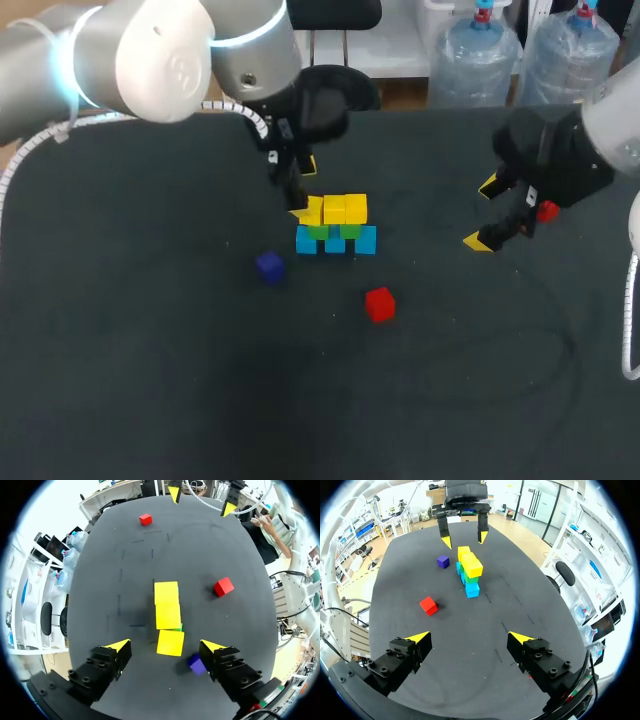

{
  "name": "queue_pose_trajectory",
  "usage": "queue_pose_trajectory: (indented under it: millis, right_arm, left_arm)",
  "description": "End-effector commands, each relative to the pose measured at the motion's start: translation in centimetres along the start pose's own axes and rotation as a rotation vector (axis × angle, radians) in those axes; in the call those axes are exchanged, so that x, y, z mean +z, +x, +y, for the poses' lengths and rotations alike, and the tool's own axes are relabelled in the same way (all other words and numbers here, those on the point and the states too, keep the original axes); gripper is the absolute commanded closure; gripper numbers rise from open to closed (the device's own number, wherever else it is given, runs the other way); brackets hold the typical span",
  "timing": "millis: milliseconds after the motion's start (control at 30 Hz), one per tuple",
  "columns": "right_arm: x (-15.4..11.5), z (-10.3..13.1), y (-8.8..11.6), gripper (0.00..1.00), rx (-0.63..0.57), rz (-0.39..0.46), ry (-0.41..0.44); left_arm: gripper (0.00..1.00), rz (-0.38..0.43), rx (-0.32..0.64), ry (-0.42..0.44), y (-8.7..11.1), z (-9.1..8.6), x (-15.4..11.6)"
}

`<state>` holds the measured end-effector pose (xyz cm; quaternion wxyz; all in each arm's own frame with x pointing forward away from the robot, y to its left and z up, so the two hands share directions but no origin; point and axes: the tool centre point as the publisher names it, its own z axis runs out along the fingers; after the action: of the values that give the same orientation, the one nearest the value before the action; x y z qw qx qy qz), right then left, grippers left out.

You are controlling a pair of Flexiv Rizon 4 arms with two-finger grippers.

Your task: Place the blue cubes, place green cubes on the blue cubes, place the yellow cubes on the green cubes, then place the red cubes on the yellow cubes, and place purple cube on the red cubes.

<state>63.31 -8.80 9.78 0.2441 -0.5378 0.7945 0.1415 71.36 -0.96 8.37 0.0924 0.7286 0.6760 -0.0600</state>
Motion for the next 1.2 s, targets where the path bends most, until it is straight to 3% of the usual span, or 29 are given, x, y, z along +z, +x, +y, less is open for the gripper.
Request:
queue_pose_trajectory:
  millis: [33, 267, 467, 500, 767, 1200]
  right_arm:
    - [0.1, -0.1, 0.0, 0.0, -0.001, -0.002, -0.002]
    - [0.1, -0.1, 0.0, 0.0, -0.001, -0.002, -0.002]
    - [0.1, -0.1, 0.0, 0.0, -0.001, -0.002, -0.002]
    - [0.1, -0.1, 0.0, 0.0, -0.001, -0.002, -0.002]
    - [0.1, -0.1, 0.0, 0.0, -0.001, -0.002, -0.002]
    - [0.1, -0.1, 0.0, 0.0, -0.001, -0.002, -0.002]
  left_arm:
    - [0.11, -0.007, 0.011, -0.021, 0.2, -0.7, -1.1]
    - [0.18, -0.022, 0.016, -0.039, 0.6, -0.9, -2.5]
    - [0.77, -0.022, 0.005, -0.052, 1.6, -1.2, -2.9]
    - [1.0, -0.022, 0.002, -0.051, 1.8, -1.2, -2.9]
    - [1.0, 0.006, -0.024, -0.025, 3.2, -1.5, -1.4]
    - [1.0, 0.019, -0.043, 0.023, 3.8, -1.8, 0.7]
